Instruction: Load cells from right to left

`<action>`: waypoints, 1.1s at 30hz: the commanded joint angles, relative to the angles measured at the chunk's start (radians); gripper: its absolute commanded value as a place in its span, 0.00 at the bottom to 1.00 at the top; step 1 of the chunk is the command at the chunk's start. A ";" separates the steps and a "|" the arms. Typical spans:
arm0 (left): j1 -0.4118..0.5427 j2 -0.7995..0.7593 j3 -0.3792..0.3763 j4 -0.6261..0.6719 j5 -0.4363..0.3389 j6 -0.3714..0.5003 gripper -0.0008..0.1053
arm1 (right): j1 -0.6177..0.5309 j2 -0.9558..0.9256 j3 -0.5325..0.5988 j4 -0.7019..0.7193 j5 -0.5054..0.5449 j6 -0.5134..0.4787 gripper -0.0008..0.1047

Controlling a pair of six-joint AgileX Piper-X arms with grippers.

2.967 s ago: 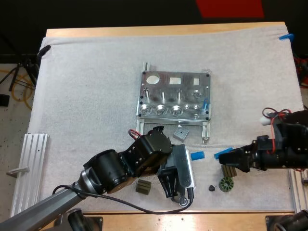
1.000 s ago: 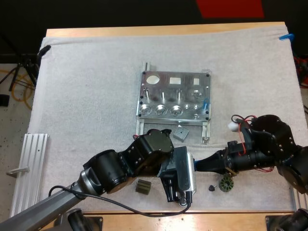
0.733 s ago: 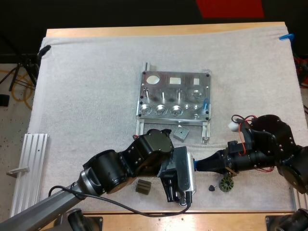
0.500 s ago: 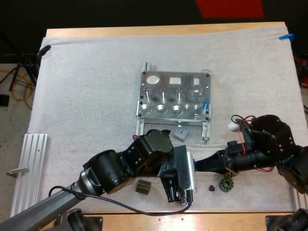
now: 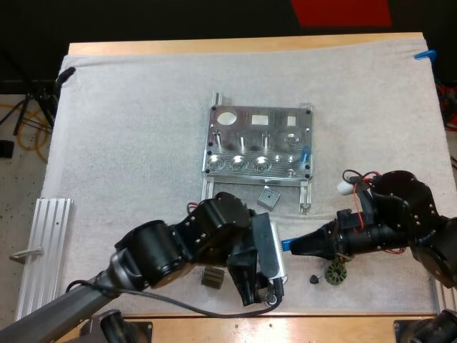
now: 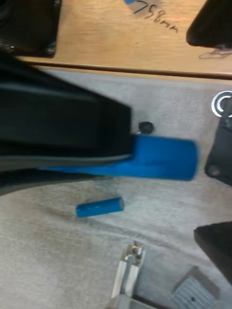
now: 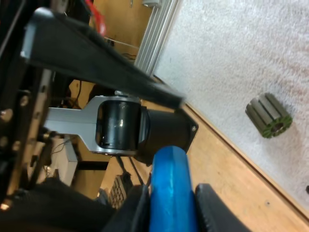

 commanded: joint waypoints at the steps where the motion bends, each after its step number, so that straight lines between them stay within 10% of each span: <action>1: -0.001 -0.033 -0.018 0.041 -0.035 -0.011 0.68 | 0.001 -0.004 -0.014 -0.012 0.013 -0.030 0.01; 33: -0.001 -0.452 -0.019 0.203 -0.764 -0.554 0.68 | 0.037 0.289 -0.515 0.521 0.673 -0.643 0.01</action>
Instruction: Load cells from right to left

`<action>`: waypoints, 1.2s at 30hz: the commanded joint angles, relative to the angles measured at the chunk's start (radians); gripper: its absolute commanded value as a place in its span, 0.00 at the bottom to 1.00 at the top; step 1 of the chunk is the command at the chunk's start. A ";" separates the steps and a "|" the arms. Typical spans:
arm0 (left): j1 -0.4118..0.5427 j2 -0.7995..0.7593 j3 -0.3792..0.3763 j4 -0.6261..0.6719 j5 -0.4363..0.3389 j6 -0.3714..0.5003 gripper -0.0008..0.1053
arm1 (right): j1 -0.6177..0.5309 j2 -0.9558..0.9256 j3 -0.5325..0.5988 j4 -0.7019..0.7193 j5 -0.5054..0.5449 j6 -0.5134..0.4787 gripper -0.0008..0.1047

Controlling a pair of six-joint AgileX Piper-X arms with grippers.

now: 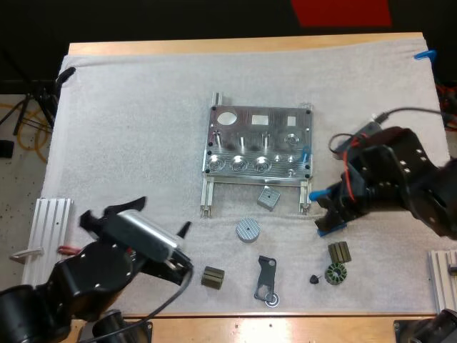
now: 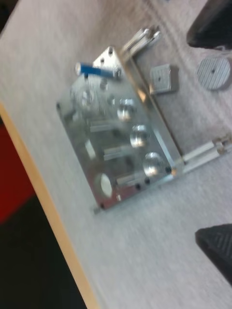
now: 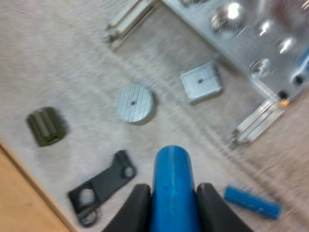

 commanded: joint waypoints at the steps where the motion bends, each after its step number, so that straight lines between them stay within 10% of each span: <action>1: -0.001 -0.018 -0.010 0.024 -0.055 -0.047 0.68 | 0.027 0.030 -0.046 0.021 0.057 -0.046 0.01; 36: -0.001 -0.055 0.077 0.166 -0.081 -0.262 0.68 | 0.095 0.470 -0.292 -0.001 0.341 -0.417 0.01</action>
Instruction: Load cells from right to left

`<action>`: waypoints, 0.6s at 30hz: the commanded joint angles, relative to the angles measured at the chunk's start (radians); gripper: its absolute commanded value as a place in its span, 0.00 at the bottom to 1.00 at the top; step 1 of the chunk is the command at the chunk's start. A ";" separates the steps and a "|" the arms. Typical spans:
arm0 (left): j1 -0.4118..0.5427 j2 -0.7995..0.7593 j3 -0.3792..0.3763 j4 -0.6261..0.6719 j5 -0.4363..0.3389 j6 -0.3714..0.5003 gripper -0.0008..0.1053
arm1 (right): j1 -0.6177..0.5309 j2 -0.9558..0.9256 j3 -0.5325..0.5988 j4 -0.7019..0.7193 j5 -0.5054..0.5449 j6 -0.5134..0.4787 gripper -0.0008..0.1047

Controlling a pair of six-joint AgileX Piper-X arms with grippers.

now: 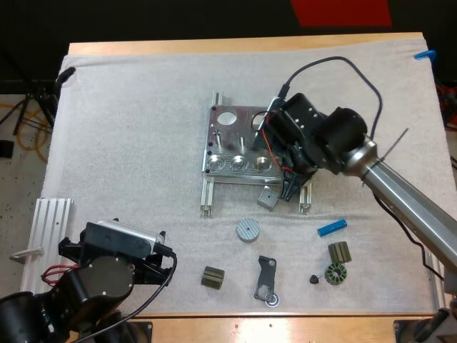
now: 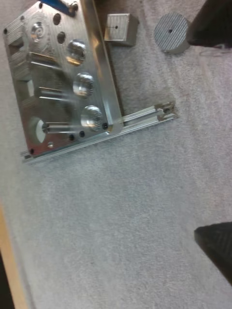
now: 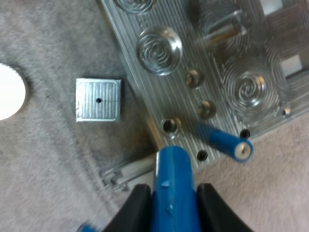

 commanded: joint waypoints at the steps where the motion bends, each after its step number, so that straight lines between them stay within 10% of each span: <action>1: -0.001 0.000 -0.001 -0.007 -0.002 -0.013 0.68 | 0.000 0.020 -0.012 -0.022 0.006 -0.027 0.01; 18: -0.001 0.000 -0.001 -0.021 -0.002 -0.013 0.68 | -0.116 0.192 -0.012 -0.118 0.059 -0.063 0.01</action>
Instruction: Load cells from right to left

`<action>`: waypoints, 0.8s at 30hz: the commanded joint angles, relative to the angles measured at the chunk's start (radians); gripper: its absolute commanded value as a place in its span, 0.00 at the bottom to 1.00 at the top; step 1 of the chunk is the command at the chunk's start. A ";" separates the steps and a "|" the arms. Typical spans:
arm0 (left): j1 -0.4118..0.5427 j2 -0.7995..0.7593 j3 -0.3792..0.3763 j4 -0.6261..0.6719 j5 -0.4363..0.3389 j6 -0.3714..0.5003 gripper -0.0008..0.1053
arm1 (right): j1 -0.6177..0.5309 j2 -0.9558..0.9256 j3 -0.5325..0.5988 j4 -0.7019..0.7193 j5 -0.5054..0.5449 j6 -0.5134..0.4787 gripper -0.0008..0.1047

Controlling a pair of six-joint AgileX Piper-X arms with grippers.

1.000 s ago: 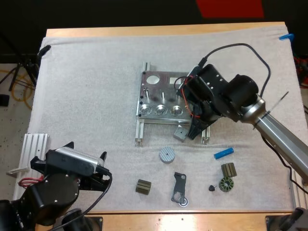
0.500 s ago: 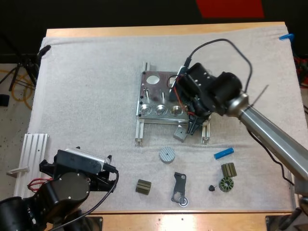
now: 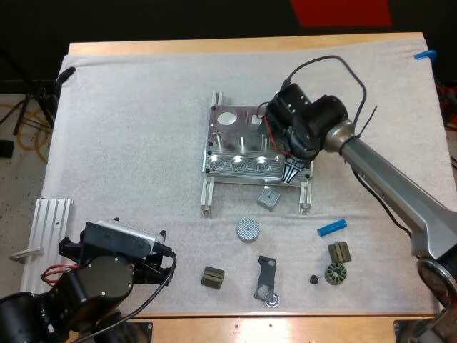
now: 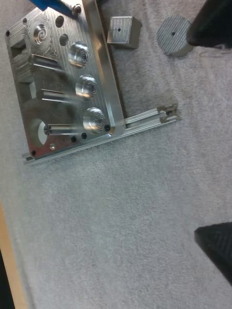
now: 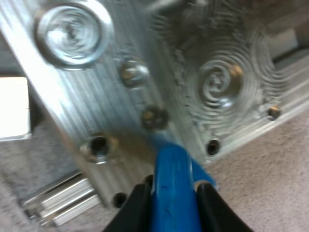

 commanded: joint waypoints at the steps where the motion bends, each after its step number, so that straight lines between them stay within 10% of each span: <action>1: -0.001 0.000 -0.001 -0.017 -0.003 -0.012 0.68 | -0.013 0.000 -0.012 -0.016 -0.008 -0.018 0.01; 24: -0.001 0.000 -0.001 -0.020 -0.003 -0.012 0.68 | -0.024 0.087 -0.012 -0.043 -0.070 -0.035 0.01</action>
